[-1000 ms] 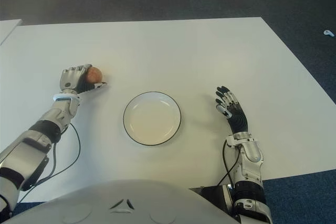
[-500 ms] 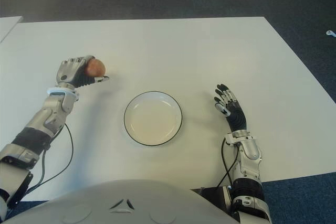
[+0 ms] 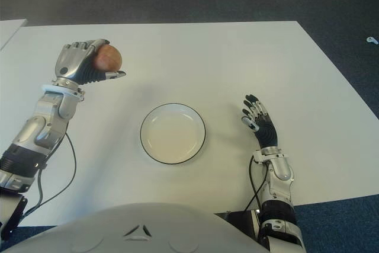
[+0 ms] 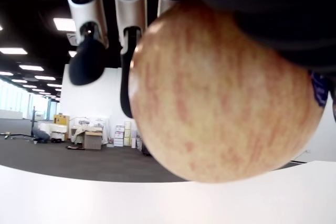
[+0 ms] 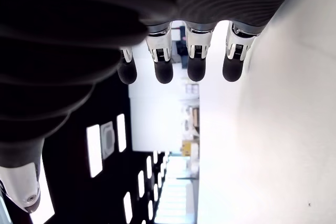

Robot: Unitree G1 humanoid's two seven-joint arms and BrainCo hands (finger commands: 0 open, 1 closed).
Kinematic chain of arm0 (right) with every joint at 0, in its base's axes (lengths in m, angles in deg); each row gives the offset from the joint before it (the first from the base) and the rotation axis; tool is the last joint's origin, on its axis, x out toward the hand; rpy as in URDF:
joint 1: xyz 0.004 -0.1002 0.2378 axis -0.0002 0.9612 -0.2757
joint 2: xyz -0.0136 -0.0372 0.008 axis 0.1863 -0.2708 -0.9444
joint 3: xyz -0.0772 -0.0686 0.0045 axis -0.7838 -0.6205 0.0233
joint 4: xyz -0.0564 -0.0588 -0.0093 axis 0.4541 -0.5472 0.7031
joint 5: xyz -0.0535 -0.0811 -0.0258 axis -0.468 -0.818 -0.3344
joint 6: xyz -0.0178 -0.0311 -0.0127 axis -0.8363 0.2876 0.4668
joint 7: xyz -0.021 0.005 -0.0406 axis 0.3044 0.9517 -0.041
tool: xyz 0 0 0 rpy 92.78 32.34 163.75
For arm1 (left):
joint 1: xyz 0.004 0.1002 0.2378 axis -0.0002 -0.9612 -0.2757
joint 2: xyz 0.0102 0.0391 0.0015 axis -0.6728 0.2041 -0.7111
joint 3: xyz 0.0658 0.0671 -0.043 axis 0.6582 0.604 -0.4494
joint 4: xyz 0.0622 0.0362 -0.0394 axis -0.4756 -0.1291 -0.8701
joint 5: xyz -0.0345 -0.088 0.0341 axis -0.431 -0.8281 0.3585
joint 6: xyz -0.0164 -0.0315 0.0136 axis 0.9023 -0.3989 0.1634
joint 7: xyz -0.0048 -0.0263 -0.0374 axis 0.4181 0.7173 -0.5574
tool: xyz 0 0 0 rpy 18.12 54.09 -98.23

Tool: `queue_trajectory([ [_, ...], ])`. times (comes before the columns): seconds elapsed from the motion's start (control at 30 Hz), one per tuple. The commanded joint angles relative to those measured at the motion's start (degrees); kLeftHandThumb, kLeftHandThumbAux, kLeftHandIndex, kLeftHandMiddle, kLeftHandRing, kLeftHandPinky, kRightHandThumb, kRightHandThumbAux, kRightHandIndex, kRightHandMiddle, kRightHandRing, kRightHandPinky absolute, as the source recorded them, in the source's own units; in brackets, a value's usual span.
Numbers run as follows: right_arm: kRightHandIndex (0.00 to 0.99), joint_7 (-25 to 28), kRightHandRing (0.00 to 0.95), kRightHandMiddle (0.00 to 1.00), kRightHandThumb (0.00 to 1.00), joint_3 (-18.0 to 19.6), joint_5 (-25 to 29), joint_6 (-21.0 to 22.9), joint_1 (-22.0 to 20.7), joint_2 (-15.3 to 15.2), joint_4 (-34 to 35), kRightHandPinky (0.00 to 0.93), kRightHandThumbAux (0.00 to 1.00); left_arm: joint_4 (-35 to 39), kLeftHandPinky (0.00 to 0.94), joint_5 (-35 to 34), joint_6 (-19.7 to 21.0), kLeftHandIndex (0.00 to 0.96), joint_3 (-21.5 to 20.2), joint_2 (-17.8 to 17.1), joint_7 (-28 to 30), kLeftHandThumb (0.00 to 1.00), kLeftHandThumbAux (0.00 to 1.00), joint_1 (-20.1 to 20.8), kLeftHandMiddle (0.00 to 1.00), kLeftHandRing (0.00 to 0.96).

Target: Put the apples into the plate.

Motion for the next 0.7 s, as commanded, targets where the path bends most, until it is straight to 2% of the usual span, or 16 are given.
queue_trajectory([
  [0.03, 0.049, -0.8, 0.041, 0.077, 0.133, -2.6, -1.7, 3.6, 4.5, 5.1, -8.7, 0.035, 0.564, 5.5, 0.706, 2.8, 0.9, 0.410, -0.3, 0.7, 3.2, 0.859, 0.664, -2.1, 0.535, 0.846],
  [0.33, 0.053, 0.4, 0.036, 0.076, 0.129, -2.2, -0.9, 2.5, 3.1, 5.2, -12.1, 0.026, 0.547, 12.3, 0.699, 7.7, 1.6, 0.412, 2.5, 4.5, 8.2, 0.860, 0.663, -2.7, 0.537, 0.840],
  [0.53, 0.054, 1.1, 0.040, 0.076, 0.144, -2.0, -0.6, 2.1, 2.4, 5.5, -13.4, 0.037, 0.556, 17.7, 0.743, 16.4, 3.2, 0.410, 8.4, 9.8, 10.2, 0.858, 0.663, -3.7, 0.533, 0.836],
  [0.7, 0.055, 1.1, 0.044, 0.077, 0.150, -2.0, -0.5, 1.6, 2.3, 6.1, -13.6, 0.043, 0.559, 18.8, 0.793, 16.2, 0.7, 0.409, 11.1, 11.9, 13.4, 0.858, 0.663, -3.6, 0.533, 0.840],
])
